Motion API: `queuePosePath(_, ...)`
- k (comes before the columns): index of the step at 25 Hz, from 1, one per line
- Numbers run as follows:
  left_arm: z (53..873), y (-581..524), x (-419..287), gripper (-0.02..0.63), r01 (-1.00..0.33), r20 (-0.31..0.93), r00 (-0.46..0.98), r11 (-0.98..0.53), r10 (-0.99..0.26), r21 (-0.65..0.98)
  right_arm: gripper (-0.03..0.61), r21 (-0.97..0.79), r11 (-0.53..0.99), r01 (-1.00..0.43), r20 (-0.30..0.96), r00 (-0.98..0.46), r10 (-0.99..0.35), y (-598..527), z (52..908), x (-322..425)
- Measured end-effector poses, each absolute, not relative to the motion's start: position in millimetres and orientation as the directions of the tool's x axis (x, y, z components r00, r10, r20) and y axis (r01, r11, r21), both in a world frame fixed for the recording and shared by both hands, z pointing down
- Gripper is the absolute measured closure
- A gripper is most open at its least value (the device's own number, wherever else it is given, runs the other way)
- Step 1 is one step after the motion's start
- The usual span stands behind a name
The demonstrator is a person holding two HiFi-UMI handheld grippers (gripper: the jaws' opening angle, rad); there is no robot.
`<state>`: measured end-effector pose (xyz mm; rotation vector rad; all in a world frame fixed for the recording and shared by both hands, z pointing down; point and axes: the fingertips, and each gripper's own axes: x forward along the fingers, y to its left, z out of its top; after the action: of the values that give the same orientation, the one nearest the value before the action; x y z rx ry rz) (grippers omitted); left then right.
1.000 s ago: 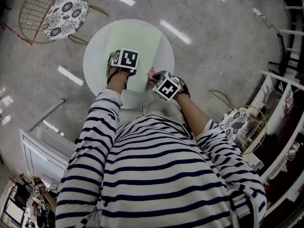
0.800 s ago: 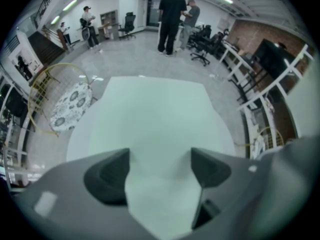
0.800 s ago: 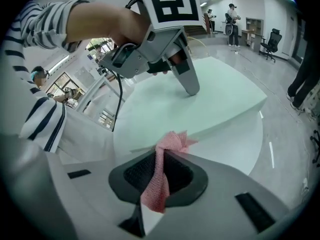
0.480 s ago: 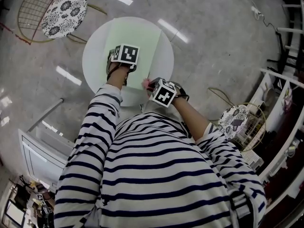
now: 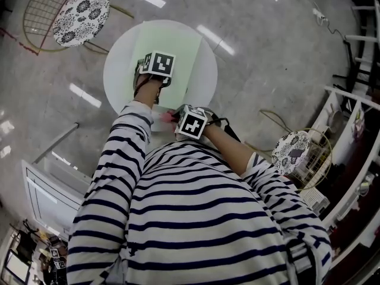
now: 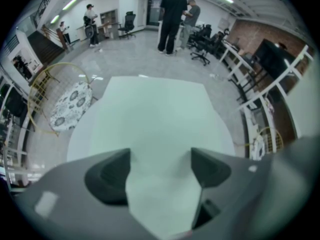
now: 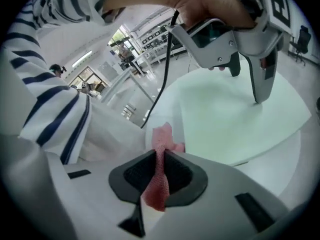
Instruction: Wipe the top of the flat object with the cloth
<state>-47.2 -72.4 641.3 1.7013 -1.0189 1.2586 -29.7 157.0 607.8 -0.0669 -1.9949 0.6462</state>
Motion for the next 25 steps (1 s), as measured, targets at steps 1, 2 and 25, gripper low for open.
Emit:
queuePosePath(1,641,-72,-47,0.235,-0.916,0.969,0.194,-0.381,-0.151,0.124,0.537,-0.434,0.87,-0.234,0.829,-0.483,0.283,153,614,-31)
queuePosePath(2,640,-72,-48,0.235,-0.916,0.969,0.197,-0.379,-0.149,0.128,0.537,-0.404,0.881,-0.248,0.847,-0.465,0.257,150,619,-31)
queuePosePath(25,638,38,-43,0.263,-0.751,0.969,0.231,-0.619,0.083,0.232,0.537,0.08,0.752,-0.654,0.924,-0.234,-0.301,-82,634,83)
